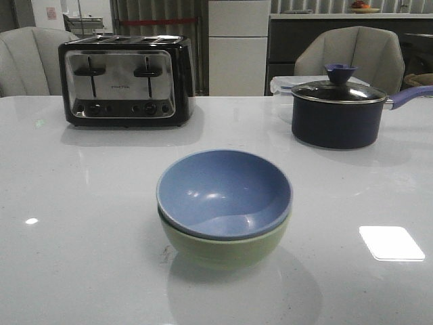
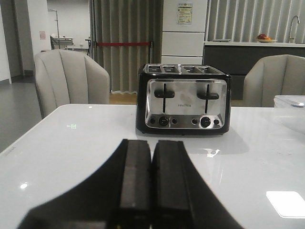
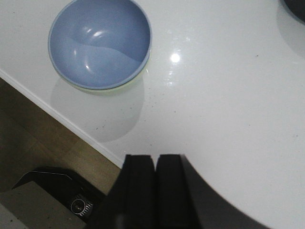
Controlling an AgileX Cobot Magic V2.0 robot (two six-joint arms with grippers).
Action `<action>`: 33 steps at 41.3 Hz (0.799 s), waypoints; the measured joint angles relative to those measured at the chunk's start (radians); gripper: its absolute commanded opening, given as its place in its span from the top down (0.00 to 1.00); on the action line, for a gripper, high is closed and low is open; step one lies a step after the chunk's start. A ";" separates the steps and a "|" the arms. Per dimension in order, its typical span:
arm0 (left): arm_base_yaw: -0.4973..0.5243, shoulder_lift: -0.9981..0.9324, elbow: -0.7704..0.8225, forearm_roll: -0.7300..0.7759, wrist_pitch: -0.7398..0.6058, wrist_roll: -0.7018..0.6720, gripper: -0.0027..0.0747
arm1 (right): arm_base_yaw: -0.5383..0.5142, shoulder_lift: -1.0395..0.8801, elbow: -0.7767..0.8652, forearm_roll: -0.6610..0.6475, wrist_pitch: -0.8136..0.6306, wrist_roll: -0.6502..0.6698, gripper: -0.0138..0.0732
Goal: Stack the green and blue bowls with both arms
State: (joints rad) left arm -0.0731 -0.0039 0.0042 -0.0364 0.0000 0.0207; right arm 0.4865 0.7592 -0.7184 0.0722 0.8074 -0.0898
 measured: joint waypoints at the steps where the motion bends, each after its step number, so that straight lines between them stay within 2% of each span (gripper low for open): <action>1: 0.000 0.000 0.000 0.000 0.000 0.000 0.85 | 0.000 -0.002 0.002 0.000 0.000 0.000 0.78; 5: 0.000 0.000 0.000 0.000 0.000 0.000 0.85 | -0.032 -0.036 0.033 -0.007 -0.032 0.000 0.78; 8: 0.000 0.000 0.000 0.000 0.000 0.000 0.85 | -0.093 -0.084 0.086 -0.013 -0.096 0.000 0.78; 16: 0.000 0.000 0.000 0.000 0.000 0.000 0.85 | -0.319 -0.317 0.332 -0.017 -0.385 0.000 0.78; 21: 0.000 0.000 0.000 0.000 0.000 0.000 0.85 | -0.420 -0.493 0.488 -0.017 -0.523 0.000 0.78; 27: 0.000 0.000 0.000 0.000 0.000 0.000 0.85 | -0.474 -0.652 0.660 -0.017 -0.638 0.000 0.78; 33: 0.000 0.000 0.000 0.000 0.000 0.000 0.85 | -0.478 -0.755 0.743 -0.017 -0.679 0.000 0.78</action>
State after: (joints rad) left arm -0.0731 -0.0039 0.0042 -0.0364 0.0000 0.0207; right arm 0.0083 0.0044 0.0241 0.0549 0.1279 -0.0898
